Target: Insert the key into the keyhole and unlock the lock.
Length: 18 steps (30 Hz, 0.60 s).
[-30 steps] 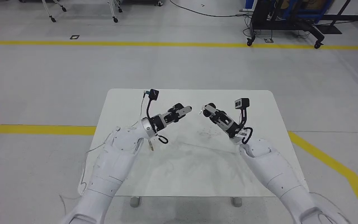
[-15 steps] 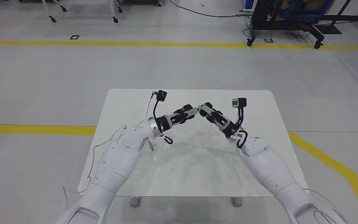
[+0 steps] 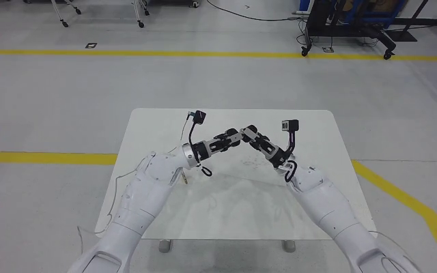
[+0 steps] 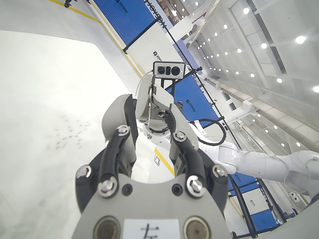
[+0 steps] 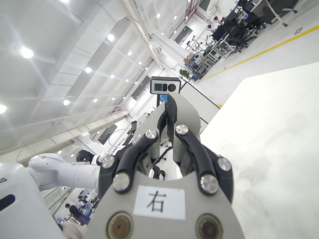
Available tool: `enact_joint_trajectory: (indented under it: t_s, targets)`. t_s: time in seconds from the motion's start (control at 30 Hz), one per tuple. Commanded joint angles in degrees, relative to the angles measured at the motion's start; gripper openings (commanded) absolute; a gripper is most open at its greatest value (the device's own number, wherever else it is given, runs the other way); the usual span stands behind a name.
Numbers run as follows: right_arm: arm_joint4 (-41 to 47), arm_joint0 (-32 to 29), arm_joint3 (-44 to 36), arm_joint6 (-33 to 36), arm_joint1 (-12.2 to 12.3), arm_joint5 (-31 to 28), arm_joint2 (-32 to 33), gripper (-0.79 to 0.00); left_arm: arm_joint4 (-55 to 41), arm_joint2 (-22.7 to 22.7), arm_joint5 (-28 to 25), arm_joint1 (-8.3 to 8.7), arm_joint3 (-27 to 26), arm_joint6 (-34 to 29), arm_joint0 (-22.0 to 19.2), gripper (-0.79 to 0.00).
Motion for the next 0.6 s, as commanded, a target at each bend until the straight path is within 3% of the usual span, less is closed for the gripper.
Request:
enact_joint_trajectory:
  t_s: [0.0,0.07,0.4,0.43,0.47,0.5,0.57]
  targets:
    - [-0.19,-0.16,0.04,-0.05,-0.05,-0.05,0.27,-0.785,0.0,0.12,0.13,0.03,0.12,-0.03,-0.09,-0.73]
    - [-0.21,-0.38,0.01,-0.07,-0.1,-0.1,0.51,-0.785,0.15,0.24,0.34,0.06,0.2,-0.03,-0.21,-0.785]
    - [-0.93,-1.19,-0.49,0.34,-0.28,-0.46,1.64,-0.785,1.58,0.41,-0.02,0.32,0.18,0.6,-0.49,-0.785]
    - [-0.87,-1.29,-0.55,0.52,-0.29,-0.26,1.71,-0.413,2.05,0.26,0.49,0.41,0.3,0.85,-0.45,-0.785]
    - [-0.7,-1.28,-0.61,0.85,-0.29,0.06,1.81,-0.123,2.28,0.05,1.27,0.46,0.25,1.45,-0.38,-0.785]
    - [-0.7,-1.28,-0.61,0.85,-0.29,0.06,1.81,0.0,2.55,0.25,0.82,0.51,-0.23,0.66,-0.42,-0.785]
    - [-0.7,-1.28,-0.61,0.85,-0.29,0.06,1.81,0.0,0.33,-0.01,-0.83,0.57,-0.63,0.1,-0.02,-0.785]
